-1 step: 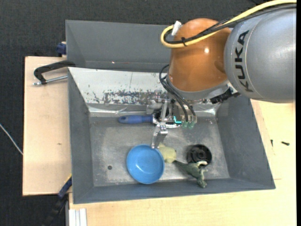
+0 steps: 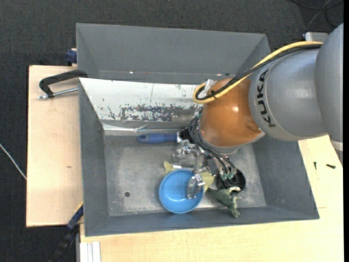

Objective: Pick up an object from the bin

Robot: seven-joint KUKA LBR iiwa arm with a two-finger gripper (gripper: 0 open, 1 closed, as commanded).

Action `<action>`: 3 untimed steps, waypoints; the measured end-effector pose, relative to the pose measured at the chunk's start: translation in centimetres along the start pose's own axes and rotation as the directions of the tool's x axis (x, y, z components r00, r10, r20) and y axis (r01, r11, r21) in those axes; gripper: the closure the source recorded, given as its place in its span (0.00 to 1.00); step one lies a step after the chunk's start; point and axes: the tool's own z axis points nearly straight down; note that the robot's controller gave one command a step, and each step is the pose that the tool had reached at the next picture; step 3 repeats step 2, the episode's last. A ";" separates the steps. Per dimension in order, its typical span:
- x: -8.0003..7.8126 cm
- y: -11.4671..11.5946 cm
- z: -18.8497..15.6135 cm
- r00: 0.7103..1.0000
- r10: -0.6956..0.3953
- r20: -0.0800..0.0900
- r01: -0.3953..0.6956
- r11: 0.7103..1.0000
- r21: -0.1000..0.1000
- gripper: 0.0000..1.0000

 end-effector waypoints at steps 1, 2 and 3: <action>-0.3 0.1 -0.6 1.000 -0.001 0.008 0.001 1.000 0.000 1.00; -0.1 1.0 -13.9 1.000 -0.013 0.022 0.013 1.000 0.002 1.00; -0.1 1.0 -13.9 1.000 -0.013 0.022 0.013 1.000 0.002 1.00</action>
Offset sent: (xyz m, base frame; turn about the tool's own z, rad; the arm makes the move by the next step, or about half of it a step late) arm 0.0000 0.0000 0.0000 0.0000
